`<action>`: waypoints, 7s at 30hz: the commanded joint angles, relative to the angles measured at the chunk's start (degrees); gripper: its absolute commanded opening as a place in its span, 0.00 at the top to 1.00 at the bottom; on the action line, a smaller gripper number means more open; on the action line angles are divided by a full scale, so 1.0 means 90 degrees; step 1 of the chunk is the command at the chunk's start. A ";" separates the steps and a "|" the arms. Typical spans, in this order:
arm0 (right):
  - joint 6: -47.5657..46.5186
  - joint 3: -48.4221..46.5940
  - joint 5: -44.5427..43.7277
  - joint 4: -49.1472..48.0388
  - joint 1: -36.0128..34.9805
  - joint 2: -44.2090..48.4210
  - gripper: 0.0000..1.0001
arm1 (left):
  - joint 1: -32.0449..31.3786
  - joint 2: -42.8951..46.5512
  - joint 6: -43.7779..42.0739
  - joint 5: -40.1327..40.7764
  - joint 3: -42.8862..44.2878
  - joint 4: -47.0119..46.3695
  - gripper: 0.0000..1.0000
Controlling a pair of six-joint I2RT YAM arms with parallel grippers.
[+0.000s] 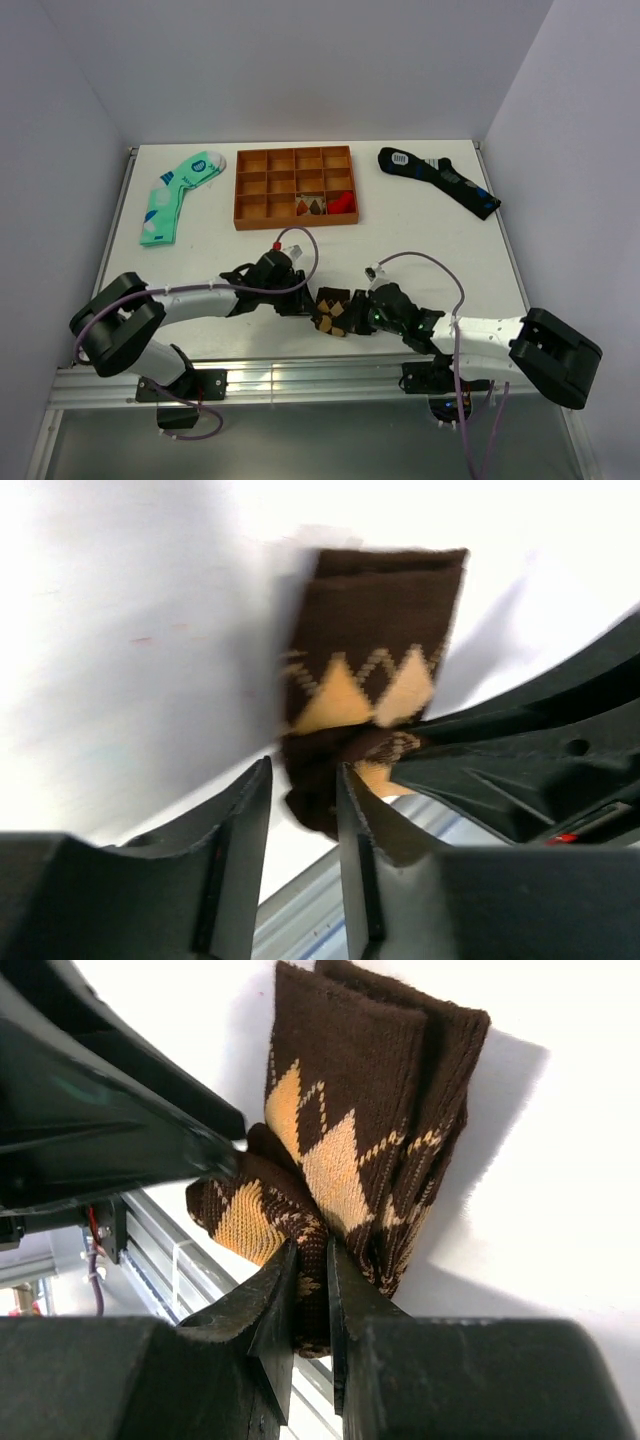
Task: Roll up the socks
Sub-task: Roll the sock at the center of the board.
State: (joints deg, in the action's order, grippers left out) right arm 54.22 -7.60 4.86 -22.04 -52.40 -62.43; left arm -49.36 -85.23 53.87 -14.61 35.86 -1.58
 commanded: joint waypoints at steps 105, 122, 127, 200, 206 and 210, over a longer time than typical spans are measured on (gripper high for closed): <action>-0.2440 -0.2848 0.4176 0.3660 0.2707 -0.3473 0.85 | -0.2318 -0.1301 -0.1650 0.2317 -0.2451 -0.6971 0.69; -0.2362 -0.2545 0.3894 0.3387 0.2717 -0.3200 0.78 | -0.1987 -0.1429 -0.0683 0.1420 -0.2012 -0.5090 1.00; -0.2313 -0.2467 0.3309 0.3572 0.2717 -0.2644 0.69 | -0.1645 -0.1282 -0.0283 0.0892 -0.1894 -0.4259 1.00; -0.1630 -0.1207 -0.5120 0.1580 -0.3649 0.0179 0.45 | 0.0690 -0.2287 -0.2059 -0.1648 0.0752 0.2432 1.00; -0.2020 -0.1256 -0.5063 0.1405 -0.3758 0.0345 0.42 | 0.0700 -0.2336 -0.2108 -0.1638 0.0801 0.2520 1.00; -0.2234 -0.1295 -0.4974 0.1249 -0.3787 0.0209 0.42 | 0.0700 -0.2337 -0.2176 -0.1628 0.0840 0.2627 1.00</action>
State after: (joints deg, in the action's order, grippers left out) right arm 36.18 -16.93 -37.95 -7.40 -85.76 -60.38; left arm -42.83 -101.91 40.62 -41.91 47.18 9.61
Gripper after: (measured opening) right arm 0.578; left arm 0.174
